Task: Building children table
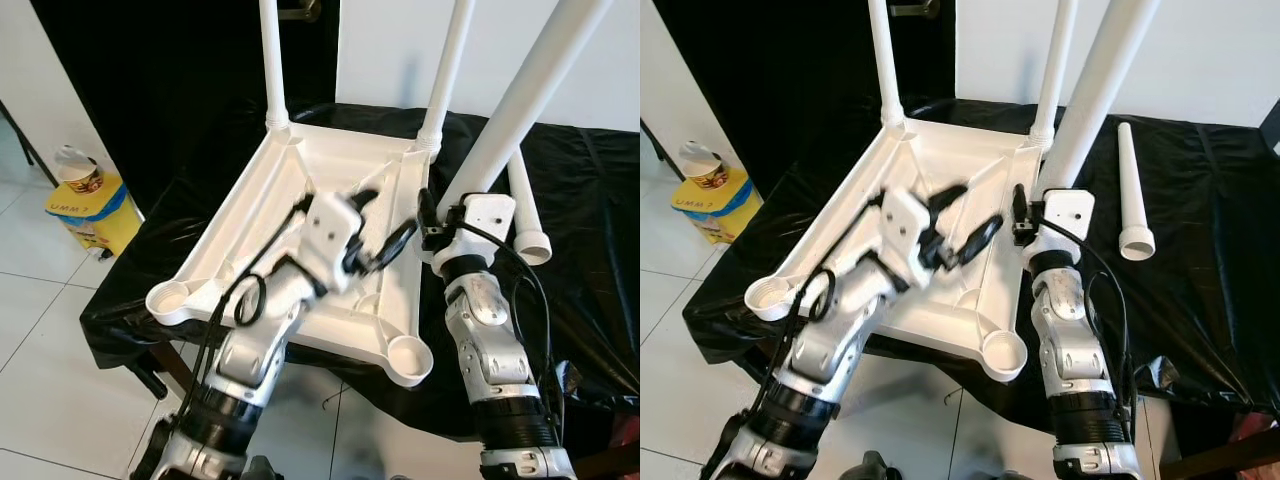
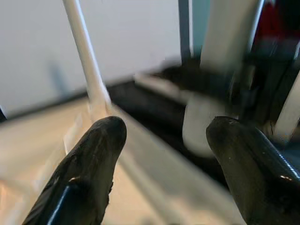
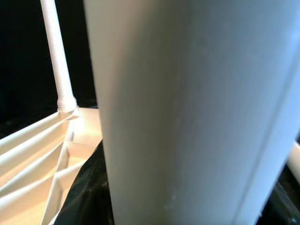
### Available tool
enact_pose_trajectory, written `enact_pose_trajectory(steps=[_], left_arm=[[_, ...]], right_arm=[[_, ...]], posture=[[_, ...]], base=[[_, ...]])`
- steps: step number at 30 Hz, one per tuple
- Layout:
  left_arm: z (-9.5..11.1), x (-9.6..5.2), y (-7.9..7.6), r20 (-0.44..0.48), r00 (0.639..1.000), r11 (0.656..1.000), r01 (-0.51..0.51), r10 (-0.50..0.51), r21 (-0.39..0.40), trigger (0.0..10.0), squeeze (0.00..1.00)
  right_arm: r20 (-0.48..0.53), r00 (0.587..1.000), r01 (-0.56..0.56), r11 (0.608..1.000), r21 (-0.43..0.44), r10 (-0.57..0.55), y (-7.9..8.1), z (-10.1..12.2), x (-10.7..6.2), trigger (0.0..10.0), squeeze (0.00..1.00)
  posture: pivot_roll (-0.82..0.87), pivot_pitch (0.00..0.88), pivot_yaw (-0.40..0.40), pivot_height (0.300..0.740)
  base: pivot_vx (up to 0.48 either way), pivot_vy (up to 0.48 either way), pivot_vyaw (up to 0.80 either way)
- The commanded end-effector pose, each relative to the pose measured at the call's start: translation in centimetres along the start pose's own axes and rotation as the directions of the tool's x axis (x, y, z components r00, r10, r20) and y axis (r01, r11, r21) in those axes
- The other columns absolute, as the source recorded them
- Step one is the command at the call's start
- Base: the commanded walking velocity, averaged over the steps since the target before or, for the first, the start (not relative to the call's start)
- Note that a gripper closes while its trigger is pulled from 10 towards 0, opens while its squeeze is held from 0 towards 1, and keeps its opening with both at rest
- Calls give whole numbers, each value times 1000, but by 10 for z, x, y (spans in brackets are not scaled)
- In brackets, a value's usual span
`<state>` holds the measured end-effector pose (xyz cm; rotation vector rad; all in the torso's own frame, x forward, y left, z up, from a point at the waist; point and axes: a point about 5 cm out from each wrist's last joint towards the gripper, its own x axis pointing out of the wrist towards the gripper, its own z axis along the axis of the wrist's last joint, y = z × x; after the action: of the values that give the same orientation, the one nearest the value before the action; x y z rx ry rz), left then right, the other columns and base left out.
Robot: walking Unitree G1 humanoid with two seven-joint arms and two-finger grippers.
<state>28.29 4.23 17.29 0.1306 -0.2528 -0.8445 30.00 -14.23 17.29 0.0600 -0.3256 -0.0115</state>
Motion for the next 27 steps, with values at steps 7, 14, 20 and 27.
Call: enact_pose_trajectory(steps=[7,14,20,27], left_arm=[[-47,-23,-16,-202,974,993,113,-107,18,10000,0],[-63,-38,-16,-265,953,988,156,-146,16,10000,0],[-72,-43,-8,-328,932,972,203,-154,121,10000,0],[-79,-38,9,-397,911,935,235,-116,265,10000,0]], right_arm=[[46,988,-146,989,19,145,7,5,-23,10000,0],[39,976,-214,977,25,213,4,8,-42,10000,0],[5,963,-269,963,-6,269,1,4,-56,10000,0],[-11,963,-270,963,-24,270,-4,4,-59,10000,0]], posture=[[-1,4,-11,740],[-11,7,-2,740],[-19,13,4,740],[-31,18,9,740]], base=[[0,0,0],[0,0,0],[0,0,0],[0,0,0]])
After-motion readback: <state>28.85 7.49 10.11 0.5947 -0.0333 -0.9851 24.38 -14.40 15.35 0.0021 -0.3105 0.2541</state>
